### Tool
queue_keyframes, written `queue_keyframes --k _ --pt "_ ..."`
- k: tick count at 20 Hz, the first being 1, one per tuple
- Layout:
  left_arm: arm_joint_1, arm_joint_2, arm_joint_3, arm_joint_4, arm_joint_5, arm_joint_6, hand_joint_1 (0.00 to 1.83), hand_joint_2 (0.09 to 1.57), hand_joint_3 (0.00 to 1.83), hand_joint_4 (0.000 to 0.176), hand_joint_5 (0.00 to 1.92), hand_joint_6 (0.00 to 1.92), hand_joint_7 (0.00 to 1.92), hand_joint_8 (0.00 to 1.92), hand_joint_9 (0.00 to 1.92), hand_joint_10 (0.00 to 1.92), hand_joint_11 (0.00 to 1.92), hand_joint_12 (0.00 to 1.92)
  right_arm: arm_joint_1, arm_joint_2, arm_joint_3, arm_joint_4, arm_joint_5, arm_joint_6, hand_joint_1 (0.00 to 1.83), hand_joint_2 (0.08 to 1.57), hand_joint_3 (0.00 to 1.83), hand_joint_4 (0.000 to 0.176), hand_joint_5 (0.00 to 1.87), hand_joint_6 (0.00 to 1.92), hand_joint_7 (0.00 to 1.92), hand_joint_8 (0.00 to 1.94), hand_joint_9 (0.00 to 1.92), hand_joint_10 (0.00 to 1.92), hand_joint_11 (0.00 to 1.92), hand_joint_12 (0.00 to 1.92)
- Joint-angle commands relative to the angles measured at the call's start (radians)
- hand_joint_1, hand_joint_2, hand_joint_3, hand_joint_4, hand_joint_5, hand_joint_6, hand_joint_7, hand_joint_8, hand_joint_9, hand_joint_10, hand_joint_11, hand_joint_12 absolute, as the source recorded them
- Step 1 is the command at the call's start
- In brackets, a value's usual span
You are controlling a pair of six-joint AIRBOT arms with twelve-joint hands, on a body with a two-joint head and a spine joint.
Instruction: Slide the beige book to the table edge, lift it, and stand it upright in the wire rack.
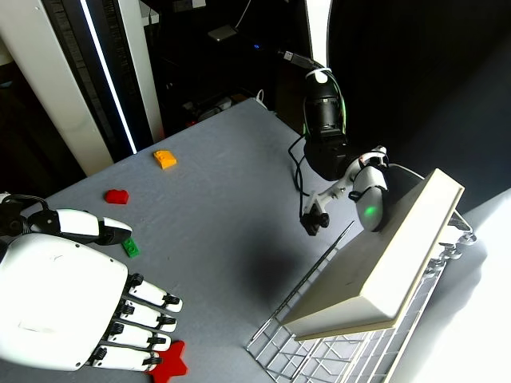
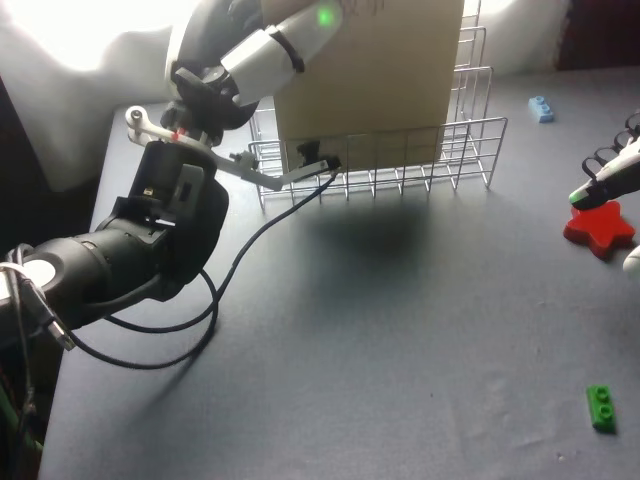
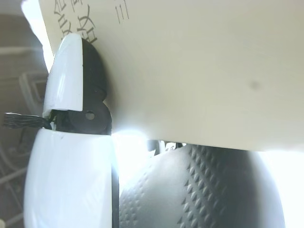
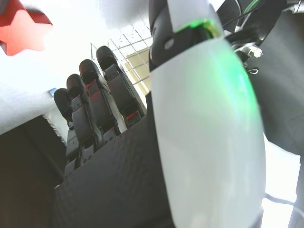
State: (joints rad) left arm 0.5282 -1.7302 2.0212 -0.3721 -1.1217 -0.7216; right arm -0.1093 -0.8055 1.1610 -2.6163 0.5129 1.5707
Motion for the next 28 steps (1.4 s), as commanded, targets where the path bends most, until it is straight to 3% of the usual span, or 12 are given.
queue_keyframes --k 1,7,8,9,10,11,12,14,17,22,23,28 --pt "-0.006 0.003 0.003 -0.003 -0.129 -0.014 1.48 1.19 0.00 0.000 0.73 1.29 0.67 1.25 0.76 1.28 0.73 1.57 0.012 0.005 0.001 0.019 -0.065 -0.001 0.24 1.08 0.00 0.000 0.26 0.00 0.26 0.00 0.25 0.00 0.00 0.72" --pt "-0.004 0.004 0.001 -0.006 -0.129 -0.015 1.48 1.17 0.00 0.000 0.77 1.25 0.75 1.20 0.80 1.23 0.76 1.61 0.011 0.005 0.001 0.019 -0.064 -0.003 0.29 1.06 0.00 0.000 0.27 0.00 0.27 0.00 0.26 0.00 0.00 0.78" --pt "-0.004 0.004 0.000 -0.006 -0.130 -0.015 1.37 1.20 0.00 0.000 0.78 1.33 0.74 1.21 0.76 1.37 0.64 1.33 0.011 0.005 0.001 0.019 -0.066 -0.003 0.29 1.06 0.00 0.000 0.28 0.00 0.27 0.00 0.26 0.00 0.00 0.78" --pt "-0.004 0.004 0.000 -0.009 -0.130 -0.015 1.19 1.18 0.00 0.000 0.85 1.18 0.75 0.63 0.71 0.78 0.55 1.19 0.011 0.005 0.001 0.019 -0.067 -0.002 0.28 1.07 0.00 0.000 0.27 0.00 0.26 0.00 0.26 0.00 0.00 0.80" --pt "-0.004 0.005 0.000 -0.014 -0.132 -0.014 1.15 1.15 0.00 0.000 0.89 1.11 0.80 0.25 0.74 0.41 0.46 1.13 0.011 0.005 0.001 0.019 -0.066 -0.001 0.28 1.06 0.00 0.000 0.26 0.00 0.26 0.00 0.26 0.00 0.00 0.79" --pt "-0.003 0.005 0.001 -0.019 -0.133 -0.014 1.14 1.16 0.00 0.000 0.87 1.13 0.82 0.09 0.75 0.21 0.38 1.11 0.011 0.005 0.001 0.019 -0.066 -0.001 0.27 1.07 0.00 0.000 0.26 0.00 0.26 0.00 0.25 0.00 0.00 0.77" --pt "-0.002 0.006 0.003 -0.022 -0.133 -0.014 1.14 1.08 0.00 0.000 0.70 0.55 0.77 0.02 0.72 0.11 0.30 1.07 0.011 0.005 0.001 0.019 -0.067 -0.001 0.26 1.07 0.00 0.000 0.27 0.00 0.26 0.00 0.25 0.00 0.00 0.76" --pt "-0.002 0.006 0.004 -0.022 -0.133 -0.014 1.05 1.05 0.00 0.000 0.68 0.09 0.66 0.00 0.61 0.01 0.13 1.03 0.011 0.005 0.002 0.019 -0.067 -0.001 0.26 1.06 0.00 0.000 0.28 0.00 0.27 0.00 0.27 0.00 0.00 0.80" --pt "-0.002 0.008 0.003 -0.023 -0.133 -0.014 0.88 1.06 0.00 0.000 0.59 0.01 0.51 0.00 0.44 0.00 0.00 0.92 0.011 0.005 0.002 0.019 -0.066 -0.001 0.28 1.06 0.00 0.000 0.29 0.00 0.28 0.00 0.27 0.00 0.00 0.82" --pt "0.002 0.020 -0.004 -0.024 -0.133 -0.013 0.67 1.00 0.00 0.001 0.30 0.00 0.17 0.00 0.10 0.00 0.00 0.21 0.010 0.006 0.002 0.019 -0.064 -0.001 0.29 1.06 0.00 0.000 0.27 0.00 0.27 0.00 0.26 0.00 0.00 0.80" --pt "0.006 0.031 -0.014 -0.024 -0.133 -0.013 0.64 0.98 0.00 0.024 0.25 0.00 0.11 0.00 0.05 0.00 0.00 0.12 0.010 0.006 0.002 0.019 -0.064 -0.001 0.29 1.06 0.00 0.000 0.28 0.00 0.28 0.00 0.27 0.00 0.00 0.82" --pt "0.036 0.097 -0.061 -0.024 -0.133 -0.011 0.55 0.96 0.00 0.077 0.15 0.00 0.02 0.00 0.00 0.00 0.00 0.01 0.003 0.006 0.001 0.019 -0.058 -0.001 0.26 1.07 0.00 0.000 0.26 0.00 0.26 0.00 0.26 0.00 0.00 0.76"
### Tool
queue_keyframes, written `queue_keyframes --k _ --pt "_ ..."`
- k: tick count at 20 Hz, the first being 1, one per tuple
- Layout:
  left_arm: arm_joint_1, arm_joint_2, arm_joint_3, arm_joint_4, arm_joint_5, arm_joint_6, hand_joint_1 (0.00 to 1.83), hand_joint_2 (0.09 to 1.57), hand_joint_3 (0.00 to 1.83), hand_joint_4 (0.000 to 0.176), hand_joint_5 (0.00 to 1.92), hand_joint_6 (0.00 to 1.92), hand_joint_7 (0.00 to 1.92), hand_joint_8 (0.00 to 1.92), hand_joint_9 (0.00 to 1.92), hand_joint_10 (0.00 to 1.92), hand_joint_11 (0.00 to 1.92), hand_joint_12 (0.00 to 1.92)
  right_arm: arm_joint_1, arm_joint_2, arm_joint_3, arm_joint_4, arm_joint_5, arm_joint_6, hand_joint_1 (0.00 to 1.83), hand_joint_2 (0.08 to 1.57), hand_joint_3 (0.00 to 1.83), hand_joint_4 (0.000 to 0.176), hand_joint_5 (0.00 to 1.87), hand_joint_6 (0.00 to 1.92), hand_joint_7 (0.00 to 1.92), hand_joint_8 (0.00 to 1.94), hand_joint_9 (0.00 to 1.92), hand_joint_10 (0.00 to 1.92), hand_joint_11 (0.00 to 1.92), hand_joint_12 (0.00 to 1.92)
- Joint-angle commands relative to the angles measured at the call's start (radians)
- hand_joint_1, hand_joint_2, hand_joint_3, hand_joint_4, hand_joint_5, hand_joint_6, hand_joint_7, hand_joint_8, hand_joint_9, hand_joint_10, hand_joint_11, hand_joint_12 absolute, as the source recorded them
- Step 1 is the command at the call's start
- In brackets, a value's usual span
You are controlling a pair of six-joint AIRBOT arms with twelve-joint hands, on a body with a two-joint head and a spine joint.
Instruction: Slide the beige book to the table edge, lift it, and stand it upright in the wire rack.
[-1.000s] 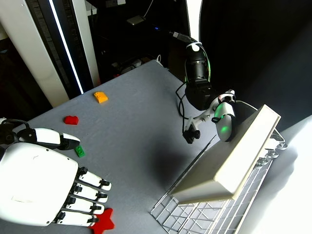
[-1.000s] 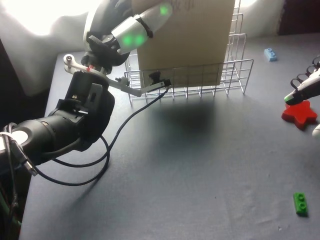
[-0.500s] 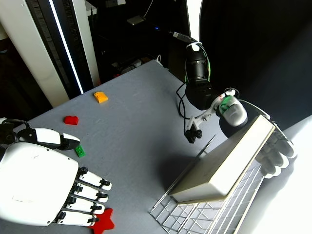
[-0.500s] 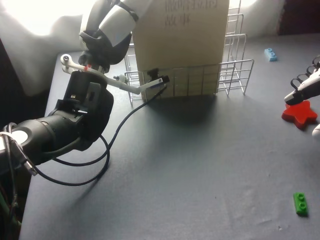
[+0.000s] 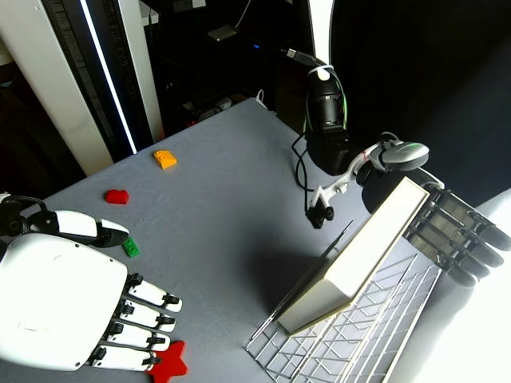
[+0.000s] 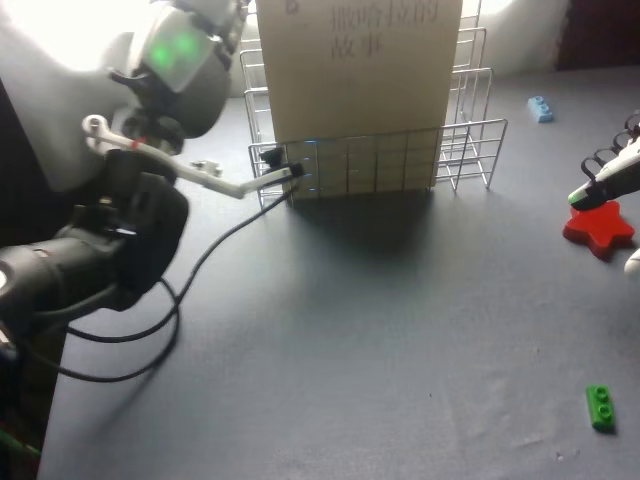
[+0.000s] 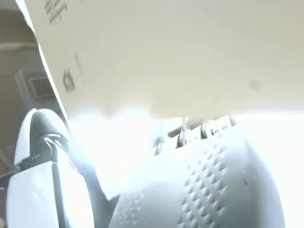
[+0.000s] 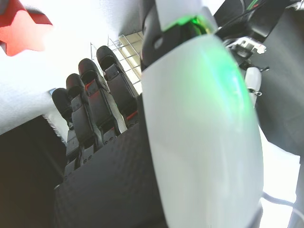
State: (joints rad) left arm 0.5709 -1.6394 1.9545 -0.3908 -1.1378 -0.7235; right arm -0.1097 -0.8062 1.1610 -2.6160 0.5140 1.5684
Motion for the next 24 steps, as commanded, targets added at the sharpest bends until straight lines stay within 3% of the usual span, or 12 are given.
queue_keyframes --k 1,2,3,4,7,10,16,18,21,22,23,24 --pt "-0.001 0.022 0.000 -0.005 -0.117 -0.009 0.55 0.96 0.00 0.072 0.13 0.00 0.00 0.00 0.00 0.00 0.00 0.00 0.004 0.007 0.001 0.019 -0.059 0.001 0.28 1.07 0.00 0.000 0.26 0.00 0.26 0.00 0.26 0.00 0.00 0.76" --pt "0.005 0.037 -0.007 -0.005 -0.116 -0.009 0.54 0.96 0.00 0.079 0.11 0.00 0.00 0.00 0.00 0.00 0.00 0.00 0.004 0.007 0.001 0.019 -0.060 0.001 0.28 1.07 0.00 0.000 0.26 0.00 0.26 0.00 0.26 0.00 0.00 0.76" --pt "0.012 0.058 -0.019 -0.005 -0.115 -0.009 0.54 0.96 0.00 0.071 0.12 0.00 0.00 0.00 0.00 0.00 0.00 0.00 0.004 0.007 0.001 0.019 -0.061 0.001 0.28 1.07 0.00 0.000 0.26 0.00 0.26 0.00 0.26 0.00 0.00 0.77" --pt "0.019 0.078 -0.033 -0.004 -0.113 -0.008 0.55 0.96 0.00 0.076 0.13 0.01 0.00 0.00 0.00 0.00 0.00 0.00 0.004 0.007 0.001 0.019 -0.061 0.002 0.30 1.07 0.00 0.000 0.27 0.00 0.27 0.00 0.26 0.00 0.00 0.79" --pt "0.054 0.169 -0.102 0.000 -0.093 0.034 0.53 0.98 0.00 0.072 0.12 0.00 0.01 0.00 0.00 0.00 0.00 0.00 0.004 0.009 0.001 0.019 -0.062 0.002 0.30 1.06 0.00 0.000 0.29 0.01 0.29 0.01 0.29 0.01 0.00 0.83" --pt "0.097 0.304 -0.196 0.012 -0.044 0.121 0.55 0.99 0.01 0.064 0.13 0.00 0.02 0.00 0.00 0.00 0.00 0.00 0.004 0.010 0.001 0.019 -0.062 -0.001 0.29 1.06 0.00 0.000 0.29 0.00 0.30 0.00 0.30 0.01 0.00 0.81" --pt "0.175 0.543 -0.309 0.127 0.112 0.234 0.58 0.99 0.00 0.067 0.18 0.01 0.07 0.02 0.03 0.01 0.01 0.01 0.006 0.011 0.000 0.019 -0.062 -0.001 0.28 1.07 0.00 0.000 0.27 0.00 0.28 0.00 0.29 0.00 0.00 0.81" --pt "0.188 0.604 -0.323 0.236 0.145 0.232 0.58 0.99 0.00 0.067 0.18 0.01 0.08 0.01 0.03 0.00 0.01 0.01 0.007 0.013 0.000 0.019 -0.062 -0.012 0.28 1.07 0.00 0.000 0.27 0.00 0.28 0.00 0.29 0.00 0.00 0.82" --pt "0.188 0.670 -0.332 0.457 0.209 0.197 0.62 1.00 0.00 0.041 0.23 0.00 0.14 0.01 0.09 0.01 0.06 0.03 0.015 0.014 -0.003 0.019 -0.052 -0.037 0.27 1.08 0.00 0.000 0.40 0.01 0.42 0.01 0.42 0.02 0.04 0.94" --pt "0.188 0.683 -0.336 0.488 0.217 0.193 0.65 1.00 0.00 0.027 0.29 0.00 0.17 0.00 0.12 0.00 0.07 0.06 0.017 0.014 -0.004 0.019 -0.048 -0.039 0.24 1.09 0.00 0.000 0.45 0.01 0.47 0.01 0.47 0.02 0.08 0.96" --pt "0.188 0.706 -0.345 0.542 0.238 0.192 0.72 1.00 0.00 0.000 0.41 0.02 0.27 0.02 0.24 0.00 0.07 0.31 0.021 0.015 -0.008 0.019 -0.043 -0.044 0.26 1.09 0.00 0.000 0.54 0.01 0.57 0.01 0.56 0.02 0.15 0.97" --pt "0.187 0.727 -0.354 0.602 0.258 0.193 0.77 1.02 0.00 0.000 0.58 0.02 0.46 0.03 0.43 0.02 0.12 0.67 0.023 0.015 -0.013 0.019 -0.044 -0.044 0.24 1.10 0.00 0.000 0.65 0.02 0.69 0.01 0.67 0.03 0.27 0.98"
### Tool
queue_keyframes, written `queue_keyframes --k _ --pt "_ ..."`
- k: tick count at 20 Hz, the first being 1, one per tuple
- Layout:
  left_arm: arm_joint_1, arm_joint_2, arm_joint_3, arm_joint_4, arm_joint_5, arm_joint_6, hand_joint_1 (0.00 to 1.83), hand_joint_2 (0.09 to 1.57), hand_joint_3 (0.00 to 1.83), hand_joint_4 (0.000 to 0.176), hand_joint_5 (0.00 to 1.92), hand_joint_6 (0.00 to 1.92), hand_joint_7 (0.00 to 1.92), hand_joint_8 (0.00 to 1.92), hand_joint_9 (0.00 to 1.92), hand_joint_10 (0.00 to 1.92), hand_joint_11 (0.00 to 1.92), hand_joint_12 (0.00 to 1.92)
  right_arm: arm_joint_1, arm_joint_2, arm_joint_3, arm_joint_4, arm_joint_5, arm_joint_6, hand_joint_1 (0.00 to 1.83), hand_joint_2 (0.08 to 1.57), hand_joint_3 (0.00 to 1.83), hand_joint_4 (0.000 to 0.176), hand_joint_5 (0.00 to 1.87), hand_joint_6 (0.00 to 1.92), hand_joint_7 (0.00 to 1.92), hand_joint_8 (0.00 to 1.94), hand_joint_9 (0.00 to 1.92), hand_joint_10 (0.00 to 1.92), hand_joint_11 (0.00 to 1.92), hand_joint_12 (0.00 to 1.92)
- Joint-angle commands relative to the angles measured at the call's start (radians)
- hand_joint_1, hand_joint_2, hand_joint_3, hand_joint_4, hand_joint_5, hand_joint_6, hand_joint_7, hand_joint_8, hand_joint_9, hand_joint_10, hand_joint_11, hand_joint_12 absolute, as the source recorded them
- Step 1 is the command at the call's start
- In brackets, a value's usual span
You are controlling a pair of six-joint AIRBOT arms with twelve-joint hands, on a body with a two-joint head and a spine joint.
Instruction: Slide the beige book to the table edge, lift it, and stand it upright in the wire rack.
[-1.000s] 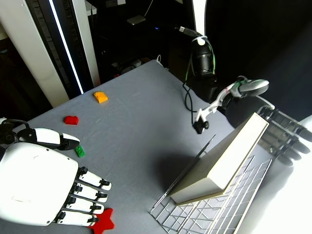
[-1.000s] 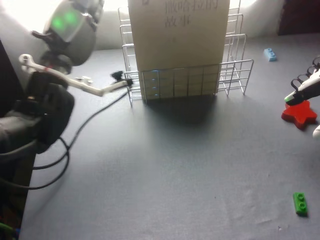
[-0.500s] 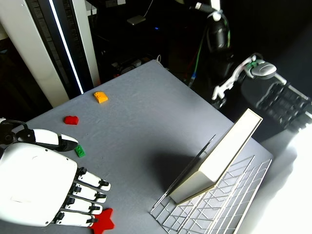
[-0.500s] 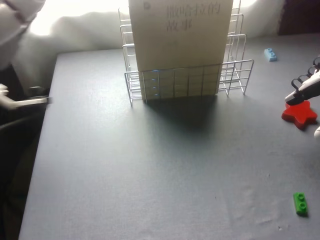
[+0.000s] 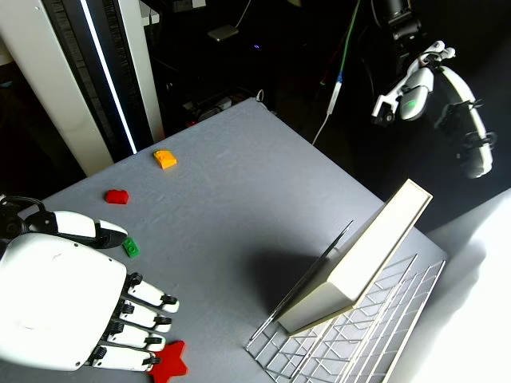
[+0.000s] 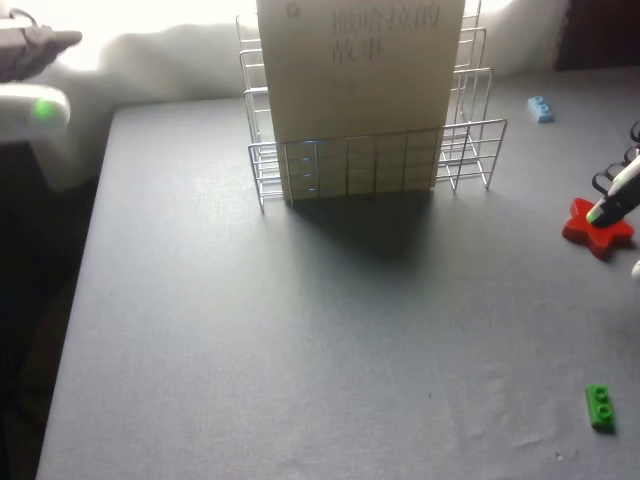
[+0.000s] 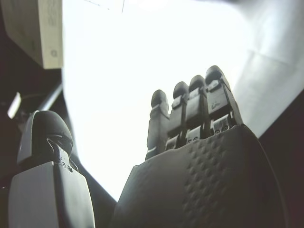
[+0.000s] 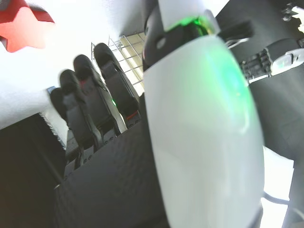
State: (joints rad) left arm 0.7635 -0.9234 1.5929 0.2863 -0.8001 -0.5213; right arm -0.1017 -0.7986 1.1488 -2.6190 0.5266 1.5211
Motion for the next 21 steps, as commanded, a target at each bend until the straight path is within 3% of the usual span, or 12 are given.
queue_keyframes --k 1,3,4,5,7,8,9,10,11,12,16,21 --pt "-0.009 0.026 0.002 -0.029 -0.068 -0.009 0.77 1.02 0.00 0.000 0.58 0.02 0.46 0.03 0.43 0.02 0.12 0.67 0.015 0.009 -0.006 0.023 -0.057 0.003 0.24 1.10 0.00 0.000 0.65 0.02 0.69 0.01 0.67 0.03 0.27 0.98" --pt "-0.015 0.063 -0.013 0.078 -0.042 -0.009 0.76 1.11 0.00 0.000 0.88 0.06 0.87 0.09 0.85 0.16 0.36 1.07 0.014 0.010 -0.022 0.023 -0.072 -0.016 0.29 1.13 0.00 0.000 0.85 0.02 0.92 0.02 0.95 0.08 0.54 1.10" --pt "-0.016 0.073 -0.017 0.120 -0.036 -0.009 0.91 1.20 0.00 0.069 0.81 1.03 0.97 0.15 0.94 0.31 0.43 1.33 0.014 0.010 -0.026 0.023 -0.074 -0.017 0.34 1.14 0.00 0.000 0.96 0.05 1.03 0.05 1.07 0.16 0.66 1.24" --pt "-0.016 0.083 -0.021 0.173 -0.033 -0.016 0.91 1.22 0.00 0.149 0.77 1.28 0.87 0.43 0.80 0.75 0.47 1.41 0.014 0.010 -0.030 0.023 -0.071 -0.017 0.39 1.13 0.00 0.000 1.03 0.07 1.09 0.07 0.98 0.56 0.70 1.39" --pt "-0.016 0.097 -0.024 0.240 -0.031 -0.027 0.97 1.23 0.00 0.068 0.77 1.36 0.76 1.24 0.71 1.42 0.56 1.67 0.015 0.011 -0.034 0.025 -0.073 -0.017 0.55 1.13 0.00 0.000 0.76 1.15 0.86 1.27 0.85 1.59 0.88 1.79" --pt "-0.016 0.104 -0.026 0.250 -0.024 -0.028 1.01 1.22 0.00 0.000 0.75 1.66 0.76 1.63 0.75 1.81 0.69 1.87 0.016 0.012 -0.035 0.026 -0.073 -0.017 0.63 1.17 0.00 0.000 0.71 1.74 0.85 1.78 0.95 1.86 1.03 1.89" --pt "-0.018 0.110 -0.029 0.260 -0.014 -0.028 1.08 1.20 0.00 0.000 0.78 1.77 0.79 1.83 0.85 1.90 0.83 1.91 0.016 0.013 -0.036 0.052 -0.077 -0.046 0.72 1.19 0.01 0.000 0.79 1.89 0.92 1.91 1.07 1.91 1.16 1.92" --pt "-0.027 0.116 -0.030 0.275 -0.001 -0.028 1.08 1.20 0.00 0.000 0.78 1.77 0.79 1.83 0.85 1.90 0.83 1.91 0.014 0.013 -0.035 0.094 -0.087 -0.091 0.72 1.19 0.01 0.000 0.79 1.89 0.92 1.91 1.07 1.91 1.16 1.92" --pt "-0.040 0.124 -0.031 0.297 0.013 -0.028 1.22 1.20 0.00 0.000 1.04 1.92 1.07 1.92 1.18 1.92 1.23 1.92 0.012 0.013 -0.036 0.140 -0.089 -0.136 1.04 1.24 0.01 0.000 1.10 1.92 1.16 1.94 1.36 1.92 1.51 1.92" --pt "-0.044 0.128 -0.032 0.313 0.014 -0.028 1.26 1.21 0.00 0.000 1.15 1.92 1.20 1.92 1.29 1.92 1.36 1.92 0.010 0.012 -0.036 0.168 -0.086 -0.165 1.07 1.27 0.02 0.000 1.19 1.92 1.25 1.94 1.44 1.92 1.59 1.92" --pt "-0.069 0.164 -0.057 0.360 0.049 -0.030 1.29 1.20 0.00 0.000 1.20 1.92 1.37 1.92 1.49 1.92 1.57 1.92 -0.001 0.007 -0.036 0.381 -0.082 -0.419 1.17 1.23 0.00 0.000 1.20 1.92 1.35 1.94 1.52 1.92 1.66 1.92" --pt "-0.106 0.195 -0.073 0.450 0.065 -0.060 1.29 1.20 0.00 0.000 1.11 1.92 1.31 1.92 1.42 1.92 1.48 1.92 -0.108 -0.011 -0.035 1.015 -0.007 -1.058 1.13 1.25 0.00 0.000 1.16 1.92 1.27 1.94 1.44 1.92 1.60 1.92"
